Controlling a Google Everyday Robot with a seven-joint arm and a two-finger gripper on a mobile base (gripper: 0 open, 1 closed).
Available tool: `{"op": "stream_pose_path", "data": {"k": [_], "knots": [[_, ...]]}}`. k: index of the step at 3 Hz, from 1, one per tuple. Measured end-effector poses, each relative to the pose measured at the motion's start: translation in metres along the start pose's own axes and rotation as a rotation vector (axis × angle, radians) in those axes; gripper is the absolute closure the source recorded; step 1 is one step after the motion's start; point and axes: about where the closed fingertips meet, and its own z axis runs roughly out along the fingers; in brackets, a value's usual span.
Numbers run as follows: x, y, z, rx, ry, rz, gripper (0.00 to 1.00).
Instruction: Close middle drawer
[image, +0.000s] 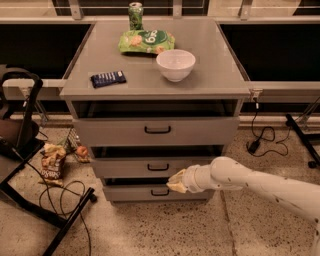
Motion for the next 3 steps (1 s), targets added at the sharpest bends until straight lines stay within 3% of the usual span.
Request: {"op": "stream_pose_path", "data": {"k": [1,2,3], "knots": [[0.006,0.05,-0.036,-0.063,0.232,-0.099,0.97],[0.019,0.091,-0.076,-0.118,0.445,-0.13,1.0],[0.035,0.122,-0.139,-0.067,0.586,-0.103,0.84]]}}
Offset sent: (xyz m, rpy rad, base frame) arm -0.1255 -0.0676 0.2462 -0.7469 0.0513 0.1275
